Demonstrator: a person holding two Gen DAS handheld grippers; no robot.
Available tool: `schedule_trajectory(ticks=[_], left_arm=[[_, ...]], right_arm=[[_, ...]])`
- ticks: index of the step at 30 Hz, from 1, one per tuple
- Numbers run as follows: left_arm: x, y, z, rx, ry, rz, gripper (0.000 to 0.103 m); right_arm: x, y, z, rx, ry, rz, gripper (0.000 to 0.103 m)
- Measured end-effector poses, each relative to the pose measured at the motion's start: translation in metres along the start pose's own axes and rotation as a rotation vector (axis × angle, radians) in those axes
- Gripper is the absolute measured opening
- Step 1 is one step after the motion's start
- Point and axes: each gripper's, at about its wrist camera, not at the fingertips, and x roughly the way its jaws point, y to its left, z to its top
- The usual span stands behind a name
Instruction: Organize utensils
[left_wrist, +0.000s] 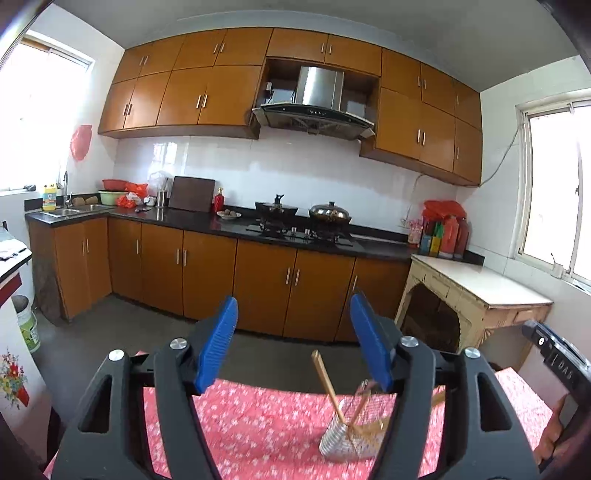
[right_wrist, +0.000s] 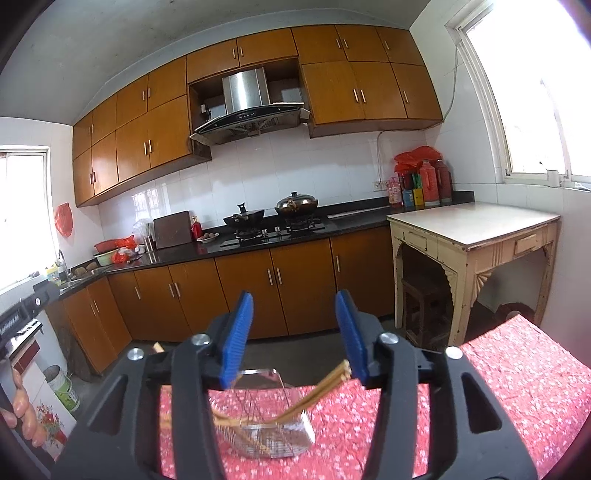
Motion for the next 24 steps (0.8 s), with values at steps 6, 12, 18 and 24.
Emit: schedule_trajectory(ticks=[6,12,18,24], left_arm=[[-0.023,0.009,-0.033,-0.008,0.043,-0.022,0.074],[-0.047,0.007,-0.068,0.029,0.046,-0.039,0.088],[-0.067,0.002,-0.094,0.079,0.047,-0.062,0.101],[-0.089,-0.002,-0.114,0.099,0.038,-0.057,0.101]], right_arm=[[-0.032,-0.001,-0.03,-0.002,0.033,0.007,0.071],[-0.059,-0.002,-0.067,-0.011,0.06,0.023,0.097],[-0.086,0.005,-0.097,-0.069,0.043,0.003,0.099],[-0.109,0.011,-0.117,-0.089,0.027,-0.026,0.099]])
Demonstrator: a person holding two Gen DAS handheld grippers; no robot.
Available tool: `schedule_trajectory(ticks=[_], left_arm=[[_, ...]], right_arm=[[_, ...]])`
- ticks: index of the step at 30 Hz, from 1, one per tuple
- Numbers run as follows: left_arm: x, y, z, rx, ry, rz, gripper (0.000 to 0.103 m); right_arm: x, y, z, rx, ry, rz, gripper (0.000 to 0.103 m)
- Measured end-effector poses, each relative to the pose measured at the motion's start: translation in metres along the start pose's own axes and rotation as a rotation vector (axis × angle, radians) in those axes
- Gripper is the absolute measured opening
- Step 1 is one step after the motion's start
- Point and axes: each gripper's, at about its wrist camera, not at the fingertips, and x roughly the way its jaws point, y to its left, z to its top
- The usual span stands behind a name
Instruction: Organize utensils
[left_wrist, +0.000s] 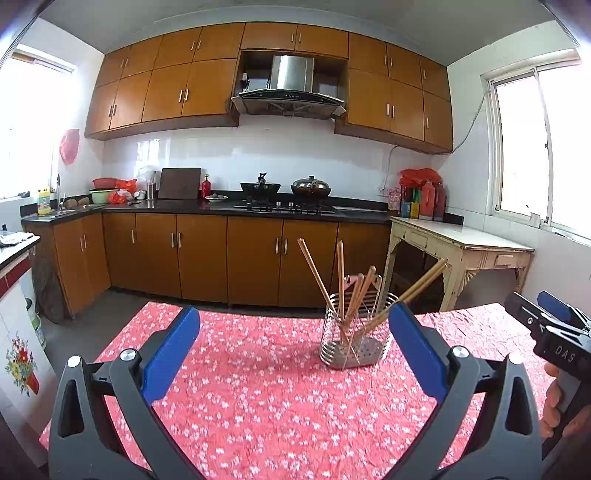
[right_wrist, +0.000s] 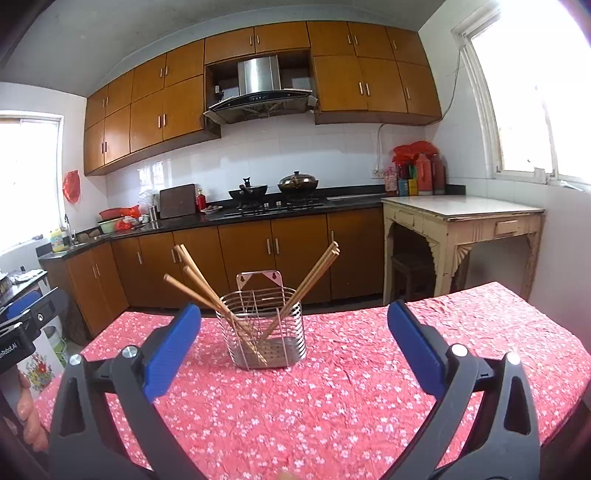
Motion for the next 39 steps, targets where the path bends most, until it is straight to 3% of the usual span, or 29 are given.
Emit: schedule_trajectory(ticks=[5,12,39], left_arm=[[-0.01,-0.004,-0.021,-0.009,0.0,0.014,0.101],[-0.019,-0.013,-0.042,0.066,-0.007,0.079,0.101],[-0.039,-0.006,-0.071,0.052,0.005,0.042,0.101]], right_arm=[[-0.015,0.011,-0.019,-0.021,-0.006,-0.014,0.099],[-0.026,0.025,-0.037,-0.092,-0.015,-0.041,0.099],[-0.046,0.016,-0.07,-0.082,-0.033,-0.001,0.099]])
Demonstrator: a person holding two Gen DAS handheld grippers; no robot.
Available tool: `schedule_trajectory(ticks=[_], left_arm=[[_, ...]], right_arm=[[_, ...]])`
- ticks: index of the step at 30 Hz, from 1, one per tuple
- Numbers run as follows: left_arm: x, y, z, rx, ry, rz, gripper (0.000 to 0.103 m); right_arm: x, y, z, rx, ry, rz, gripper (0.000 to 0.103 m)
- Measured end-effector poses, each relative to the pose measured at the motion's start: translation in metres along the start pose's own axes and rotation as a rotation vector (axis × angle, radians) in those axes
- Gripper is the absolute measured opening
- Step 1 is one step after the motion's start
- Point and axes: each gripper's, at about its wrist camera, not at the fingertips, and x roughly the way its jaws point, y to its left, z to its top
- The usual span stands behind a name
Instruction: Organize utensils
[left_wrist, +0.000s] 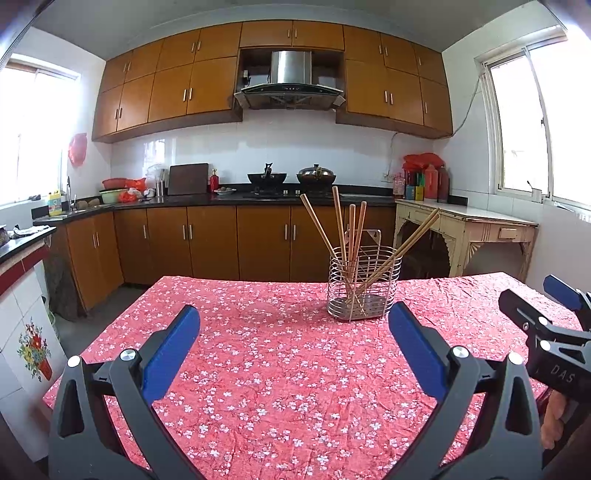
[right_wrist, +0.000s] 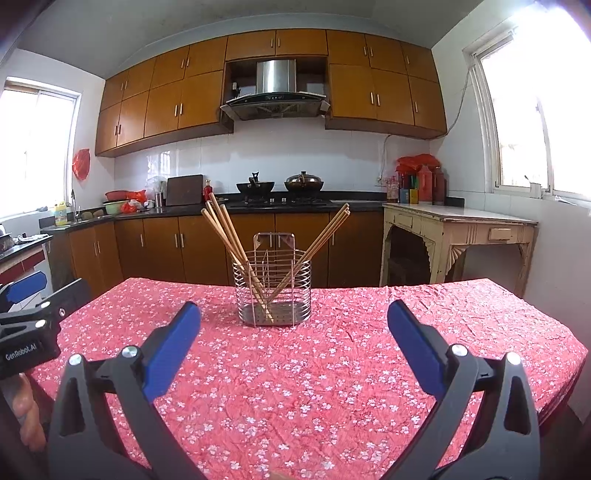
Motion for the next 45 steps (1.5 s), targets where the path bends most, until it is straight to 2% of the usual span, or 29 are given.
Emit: schedule_trajectory(ticks=[15,45], left_arm=[[-0.0023,0.0008,0.0014,-0.005,-0.027,-0.011,0.101],[-0.0021,0.004,0.001,-0.012,-0.018,-0.015,0.101]], right_arm=[[-0.0036,0.0013,0.0009,0.003,-0.014,0.0,0.099],[-0.0016,0.0022,0.0031,0.006,-0.012,0.005,0.099]])
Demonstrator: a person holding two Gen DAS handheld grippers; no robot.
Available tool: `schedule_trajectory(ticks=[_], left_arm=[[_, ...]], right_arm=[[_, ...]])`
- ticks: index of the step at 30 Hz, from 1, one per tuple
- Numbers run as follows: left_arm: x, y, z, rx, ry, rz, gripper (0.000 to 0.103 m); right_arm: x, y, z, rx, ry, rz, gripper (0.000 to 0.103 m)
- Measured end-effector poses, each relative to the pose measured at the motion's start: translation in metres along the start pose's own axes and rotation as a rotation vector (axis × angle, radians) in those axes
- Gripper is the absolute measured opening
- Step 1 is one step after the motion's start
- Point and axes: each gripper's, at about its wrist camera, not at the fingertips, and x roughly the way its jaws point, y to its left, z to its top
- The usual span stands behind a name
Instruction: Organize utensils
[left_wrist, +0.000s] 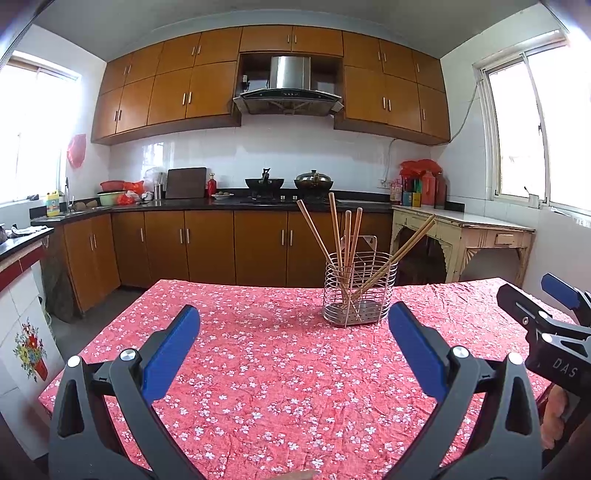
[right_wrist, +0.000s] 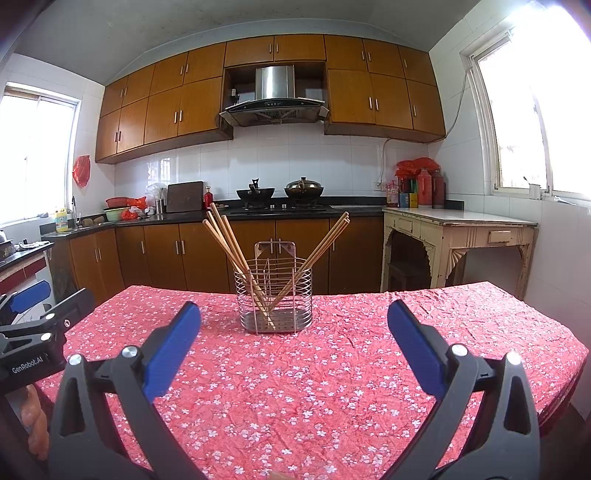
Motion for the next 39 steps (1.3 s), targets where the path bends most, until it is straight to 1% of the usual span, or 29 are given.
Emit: schedule_trajectory(ticks=[39], left_arm=[[0.003,-0.0006,-0.002,-0.009,0.013,-0.006,0.101]], right_arm=[[0.0015,0.0015,-0.0006,0.003,-0.001,0.001,0.099]])
